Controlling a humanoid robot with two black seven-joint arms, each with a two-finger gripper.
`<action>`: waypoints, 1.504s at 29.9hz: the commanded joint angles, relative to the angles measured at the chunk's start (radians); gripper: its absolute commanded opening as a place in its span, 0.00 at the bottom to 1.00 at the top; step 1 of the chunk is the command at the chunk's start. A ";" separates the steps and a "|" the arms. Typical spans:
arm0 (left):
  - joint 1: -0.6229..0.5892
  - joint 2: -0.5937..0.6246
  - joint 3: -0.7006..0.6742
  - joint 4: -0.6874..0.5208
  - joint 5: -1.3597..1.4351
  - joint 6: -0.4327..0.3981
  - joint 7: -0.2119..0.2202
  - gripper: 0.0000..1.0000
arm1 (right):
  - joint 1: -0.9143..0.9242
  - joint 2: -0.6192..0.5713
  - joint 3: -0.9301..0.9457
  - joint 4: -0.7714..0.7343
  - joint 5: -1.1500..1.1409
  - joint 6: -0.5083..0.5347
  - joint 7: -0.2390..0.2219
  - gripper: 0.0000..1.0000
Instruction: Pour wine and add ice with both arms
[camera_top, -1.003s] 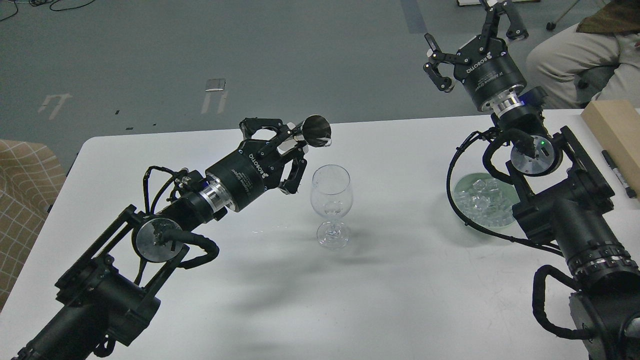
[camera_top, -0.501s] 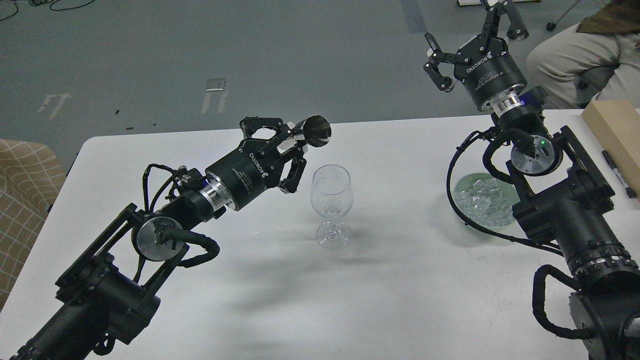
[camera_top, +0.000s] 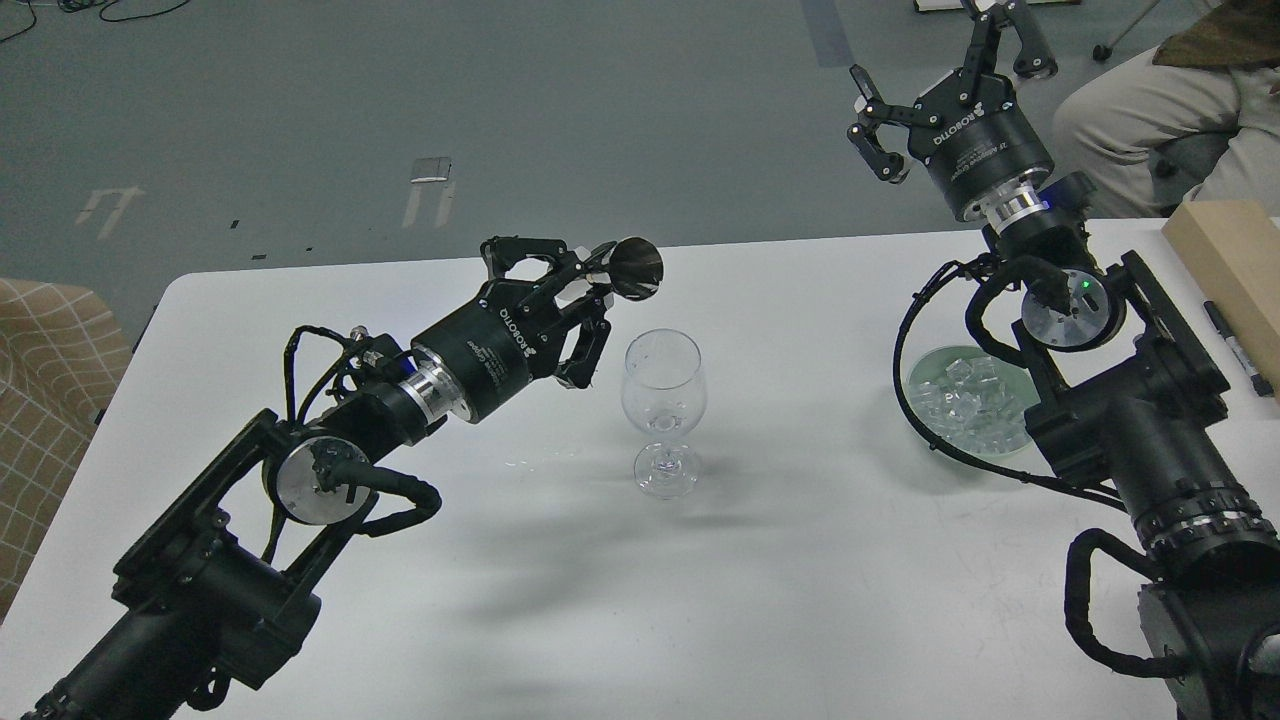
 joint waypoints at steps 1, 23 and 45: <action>0.000 0.001 0.000 0.000 0.004 -0.001 -0.001 0.11 | 0.000 0.000 0.000 0.000 0.000 0.000 0.000 1.00; -0.001 -0.005 -0.002 -0.015 0.095 0.004 -0.004 0.11 | 0.000 0.000 0.000 0.000 0.000 0.000 0.000 1.00; 0.000 -0.005 -0.003 -0.049 0.204 0.016 -0.005 0.11 | -0.001 0.000 -0.002 0.003 0.000 0.000 -0.002 1.00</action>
